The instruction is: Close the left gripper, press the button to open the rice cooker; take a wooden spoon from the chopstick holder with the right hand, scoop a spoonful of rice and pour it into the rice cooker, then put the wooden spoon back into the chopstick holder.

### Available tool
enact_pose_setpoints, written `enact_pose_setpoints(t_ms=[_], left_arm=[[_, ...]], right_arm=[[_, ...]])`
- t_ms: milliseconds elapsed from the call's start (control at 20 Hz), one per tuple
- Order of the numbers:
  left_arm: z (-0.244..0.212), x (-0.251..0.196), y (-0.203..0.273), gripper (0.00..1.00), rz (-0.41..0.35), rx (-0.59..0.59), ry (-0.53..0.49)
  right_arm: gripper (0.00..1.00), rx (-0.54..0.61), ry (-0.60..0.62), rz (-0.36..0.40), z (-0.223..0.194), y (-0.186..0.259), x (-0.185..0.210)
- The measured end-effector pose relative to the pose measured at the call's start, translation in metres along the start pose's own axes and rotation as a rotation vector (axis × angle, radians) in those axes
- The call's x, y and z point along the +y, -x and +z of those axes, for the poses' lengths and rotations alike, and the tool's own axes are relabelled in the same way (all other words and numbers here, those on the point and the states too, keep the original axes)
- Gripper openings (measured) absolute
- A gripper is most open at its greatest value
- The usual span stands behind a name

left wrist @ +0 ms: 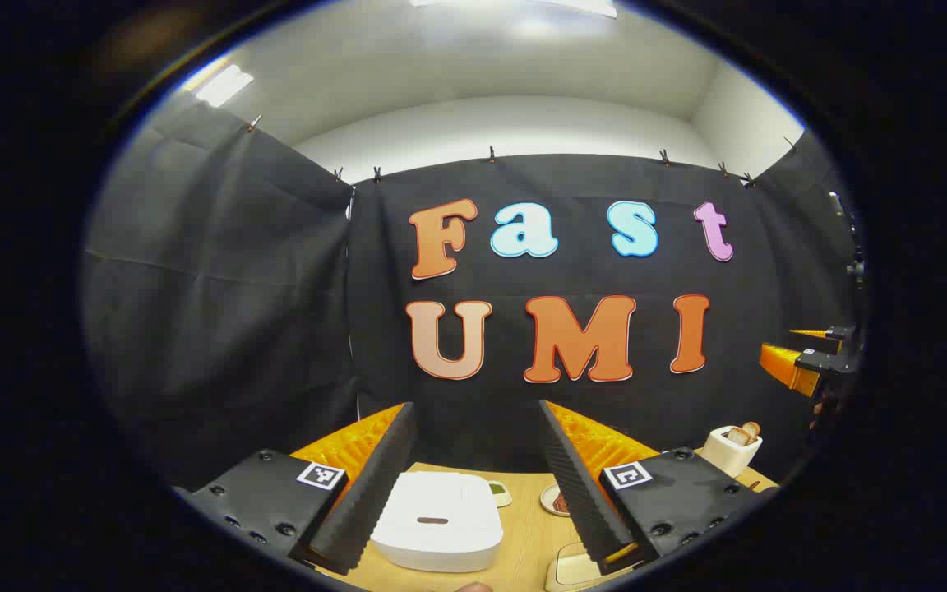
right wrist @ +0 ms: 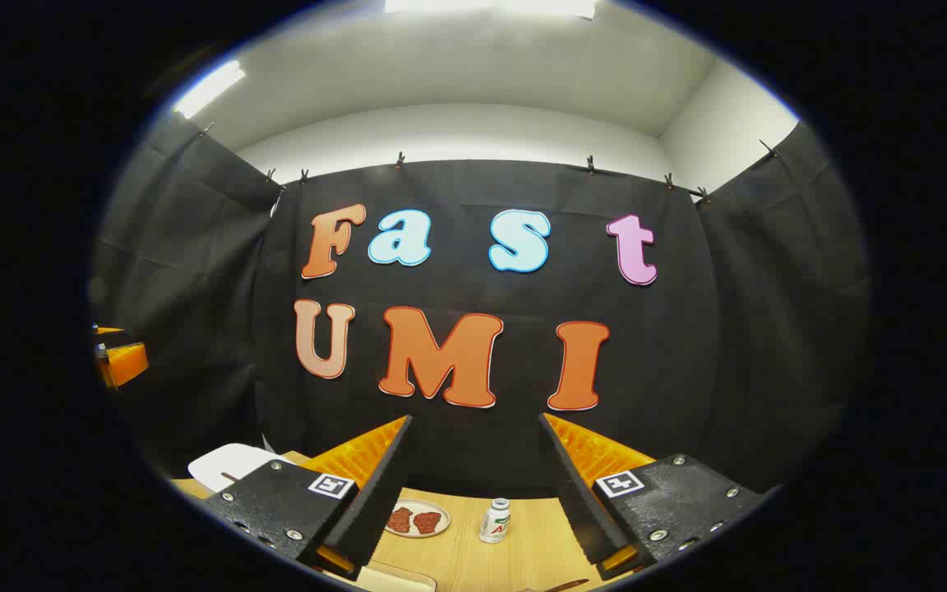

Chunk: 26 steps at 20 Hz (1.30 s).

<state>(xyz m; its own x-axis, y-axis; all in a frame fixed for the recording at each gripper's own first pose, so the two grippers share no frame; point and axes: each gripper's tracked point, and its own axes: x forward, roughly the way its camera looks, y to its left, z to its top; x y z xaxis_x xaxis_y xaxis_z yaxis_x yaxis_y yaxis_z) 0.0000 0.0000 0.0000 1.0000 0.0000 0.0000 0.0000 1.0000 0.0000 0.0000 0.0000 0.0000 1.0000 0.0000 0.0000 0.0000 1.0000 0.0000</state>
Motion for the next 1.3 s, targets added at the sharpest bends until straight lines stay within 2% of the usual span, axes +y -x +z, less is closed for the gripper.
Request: enact_pose_setpoints(t_ms=[700, 1100, 1300], left_arm=[[0.009, -0.028, -0.003, 0.99, -0.091, -0.032, -0.019], [0.011, -0.049, -0.004, 0.99, -0.1, -0.03, -0.026], [0.01, -0.064, -0.007, 0.99, -0.073, -0.032, -0.038]], right_arm=[[0.93, 0.0, 0.002, 0.0, 0.003, 0.004, 0.005], [0.93, 0.012, -0.002, -0.011, -0.009, 0.006, -0.015], [0.93, 0.02, -0.002, 0.017, -0.017, 0.002, -0.028]])
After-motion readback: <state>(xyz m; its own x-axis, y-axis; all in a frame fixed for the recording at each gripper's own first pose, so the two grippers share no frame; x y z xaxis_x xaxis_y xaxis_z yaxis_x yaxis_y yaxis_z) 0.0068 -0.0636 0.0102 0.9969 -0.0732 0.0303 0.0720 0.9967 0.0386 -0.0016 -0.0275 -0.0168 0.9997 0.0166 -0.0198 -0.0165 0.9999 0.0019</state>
